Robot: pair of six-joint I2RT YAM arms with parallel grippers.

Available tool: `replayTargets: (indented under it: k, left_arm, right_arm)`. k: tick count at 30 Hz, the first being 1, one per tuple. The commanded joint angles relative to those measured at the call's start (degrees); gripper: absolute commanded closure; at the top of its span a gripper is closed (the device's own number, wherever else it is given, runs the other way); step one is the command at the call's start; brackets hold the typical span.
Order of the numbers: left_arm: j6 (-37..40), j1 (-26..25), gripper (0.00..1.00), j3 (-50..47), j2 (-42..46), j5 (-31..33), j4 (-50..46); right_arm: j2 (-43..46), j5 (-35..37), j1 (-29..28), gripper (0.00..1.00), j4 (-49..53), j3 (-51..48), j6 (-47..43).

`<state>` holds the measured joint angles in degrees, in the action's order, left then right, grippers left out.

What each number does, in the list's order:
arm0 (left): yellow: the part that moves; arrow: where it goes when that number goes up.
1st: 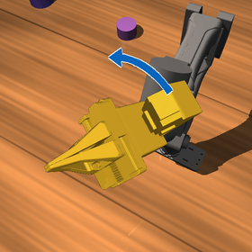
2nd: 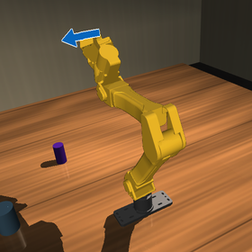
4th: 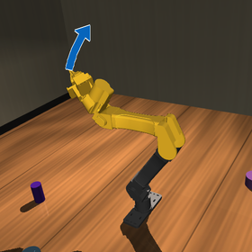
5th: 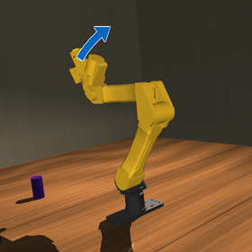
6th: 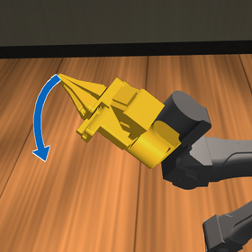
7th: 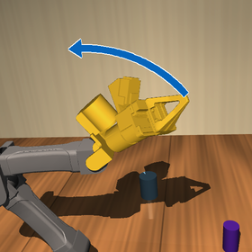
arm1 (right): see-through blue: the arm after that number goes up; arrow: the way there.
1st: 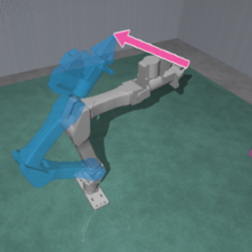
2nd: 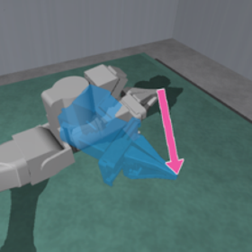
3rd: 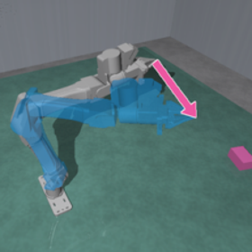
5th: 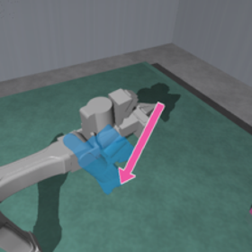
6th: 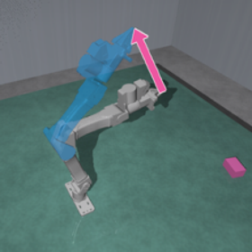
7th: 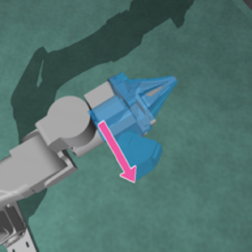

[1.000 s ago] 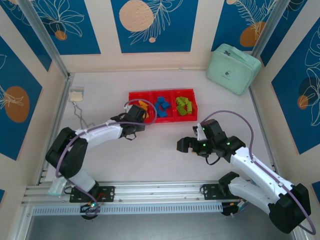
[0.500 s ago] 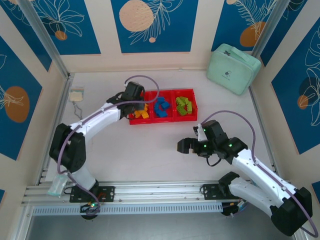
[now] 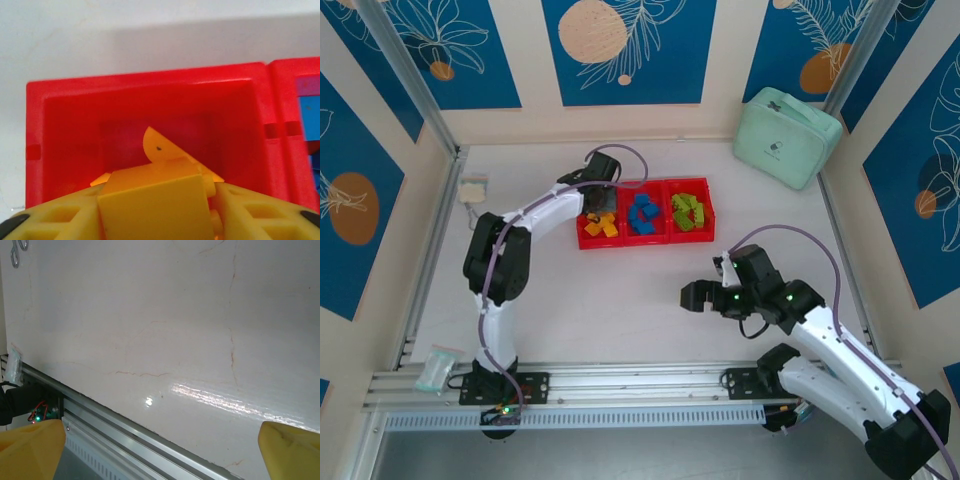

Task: Sort the legos into containers by color
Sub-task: Place the lego in the container.

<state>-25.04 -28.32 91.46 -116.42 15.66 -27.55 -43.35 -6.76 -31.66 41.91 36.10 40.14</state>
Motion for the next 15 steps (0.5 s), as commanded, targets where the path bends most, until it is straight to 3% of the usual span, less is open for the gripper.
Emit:
replayTargets:
  k: [1,3,7,11,15]
  left_arm:
    - [0.29,0.59,0.35,1.81,1.29,-1.31,-0.23]
    - [1.11,0.63,0.24,1.70,2.43,-1.70,-0.68]
    - [2.66,1.01,0.12,0.24,6.46,-1.09,-2.09]
    - [4.60,1.56,0.06,-6.18,14.76,-1.06,0.28]
    - [9.28,1.69,0.01,-19.05,27.79,-2.47,7.92]
  right_arm:
    - [1.17,1.03,0.20,0.01,2.96,2.00,-0.17]
    - [0.97,1.26,0.19,0.01,3.12,2.10,-0.32]
    - [-0.31,1.94,0.28,0.01,1.90,2.53,-0.41]
    - [-2.20,4.67,0.54,0.01,-0.20,3.17,-0.78]
    - [-4.01,8.08,2.67,0.01,-1.92,5.31,-3.77]
